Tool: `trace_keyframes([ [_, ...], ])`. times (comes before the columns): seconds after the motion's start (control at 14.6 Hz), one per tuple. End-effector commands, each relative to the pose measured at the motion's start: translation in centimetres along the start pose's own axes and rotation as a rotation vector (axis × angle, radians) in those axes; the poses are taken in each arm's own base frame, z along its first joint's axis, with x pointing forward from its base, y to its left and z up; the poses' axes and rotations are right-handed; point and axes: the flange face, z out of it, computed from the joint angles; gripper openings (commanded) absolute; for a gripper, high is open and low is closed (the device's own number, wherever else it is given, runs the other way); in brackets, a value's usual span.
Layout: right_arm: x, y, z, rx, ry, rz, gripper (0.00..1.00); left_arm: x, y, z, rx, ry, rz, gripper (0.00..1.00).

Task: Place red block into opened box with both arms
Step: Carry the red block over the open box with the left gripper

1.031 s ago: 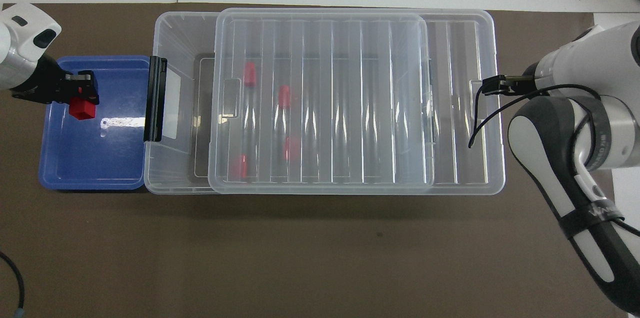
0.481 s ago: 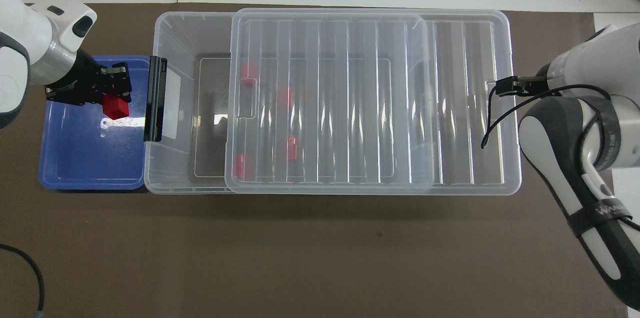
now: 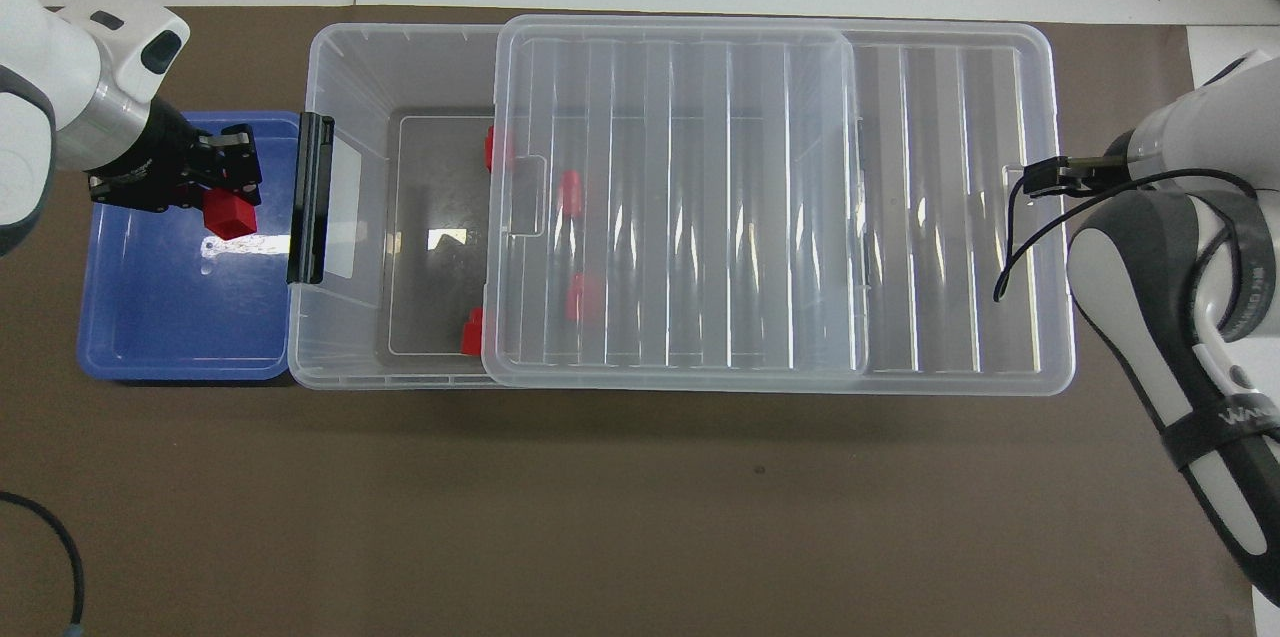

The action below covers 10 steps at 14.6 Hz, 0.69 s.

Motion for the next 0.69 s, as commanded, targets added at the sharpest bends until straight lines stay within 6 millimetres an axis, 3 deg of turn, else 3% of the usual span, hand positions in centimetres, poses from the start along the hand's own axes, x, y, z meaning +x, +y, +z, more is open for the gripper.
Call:
trace_keyframes([
  [0.0,-0.3,1.1,0.0,-0.031,-0.019,-0.02,1.0,-0.6,0.3,-0.7,-0.008,-0.014,-0.012,0.0],
  [0.41,-0.4,1.3,-1.0,-0.048,-0.014,-0.028,1.0,-2.8,6.1,-1.4,-0.003,0.009,-0.079,0.0],
  [0.62,-1.0,0.8,-3.6,-0.011,-0.001,-0.007,1.0,-3.3,8.8,-1.9,-0.051,0.076,-0.168,0.0],
])
